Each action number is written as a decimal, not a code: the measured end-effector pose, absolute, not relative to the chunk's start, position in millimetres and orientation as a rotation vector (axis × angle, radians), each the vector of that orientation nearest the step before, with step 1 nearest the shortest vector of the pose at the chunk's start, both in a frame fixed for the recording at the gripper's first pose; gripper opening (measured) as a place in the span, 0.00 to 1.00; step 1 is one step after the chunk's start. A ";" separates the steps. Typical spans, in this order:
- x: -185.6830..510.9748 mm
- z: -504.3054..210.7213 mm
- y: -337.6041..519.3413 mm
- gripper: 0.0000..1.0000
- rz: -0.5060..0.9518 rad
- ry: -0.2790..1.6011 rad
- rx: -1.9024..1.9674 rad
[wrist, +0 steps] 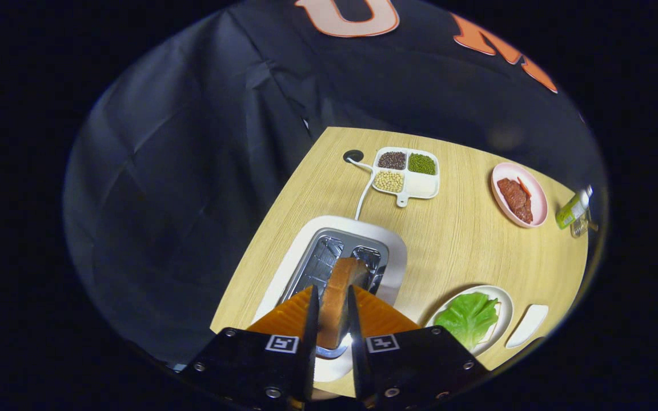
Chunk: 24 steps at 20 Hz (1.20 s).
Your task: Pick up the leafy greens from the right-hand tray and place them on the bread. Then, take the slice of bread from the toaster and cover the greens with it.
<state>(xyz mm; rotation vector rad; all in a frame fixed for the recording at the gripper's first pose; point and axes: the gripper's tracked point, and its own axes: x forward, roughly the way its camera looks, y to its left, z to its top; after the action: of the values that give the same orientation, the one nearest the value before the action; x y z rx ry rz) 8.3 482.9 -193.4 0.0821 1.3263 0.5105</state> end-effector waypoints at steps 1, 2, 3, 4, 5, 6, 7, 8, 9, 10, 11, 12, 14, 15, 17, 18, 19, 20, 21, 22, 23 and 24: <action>13.0 -191.3 478.8 0.25 0.496 1.323 0.110; 17.8 -186.6 476.2 0.17 0.501 1.309 0.138; 20.6 -183.0 473.7 0.15 0.510 1.297 0.157; 20.4 -174.6 469.6 0.14 0.519 1.286 0.186; 21.2 -166.8 466.3 0.13 0.531 1.271 0.212; 21.6 -158.9 461.6 0.12 0.538 1.252 0.236; 23.2 -150.9 457.0 0.12 0.545 1.231 0.259; 25.5 -144.4 451.6 0.12 0.547 1.209 0.281; 28.5 -136.9 446.9 0.12 0.549 1.179 0.297; 29.8 -128.2 442.1 0.12 0.562 1.151 0.308; 30.8 -119.9 438.0 0.12 0.574 1.128 0.323; 29.2 -114.8 432.0 0.12 0.580 1.112 0.328; 27.7 -105.2 421.4 0.12 0.592 1.087 0.339; 27.3 -101.1 415.4 0.12 0.590 1.070 0.348; 24.5 -97.5 402.7 0.12 0.592 1.059 0.354; 23.1 -98.9 396.0 0.12 0.592 1.057 0.355; 22.7 -101.7 387.5 0.12 0.585 1.058 0.363; 21.1 -106.0 379.9 0.12 0.581 1.063 0.367; 21.0 -111.0 370.2 0.12 0.570 1.068 0.376; 20.1 -117.9 361.9 0.12 0.560 1.073 0.383; 19.7 -124.7 351.6 0.12 0.546 1.081 0.393; 19.1 -132.7 343.1 0.12 0.534 1.091 0.401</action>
<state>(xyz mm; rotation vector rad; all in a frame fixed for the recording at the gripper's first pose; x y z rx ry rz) 19.1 343.1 -132.7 0.4008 1.0906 0.5345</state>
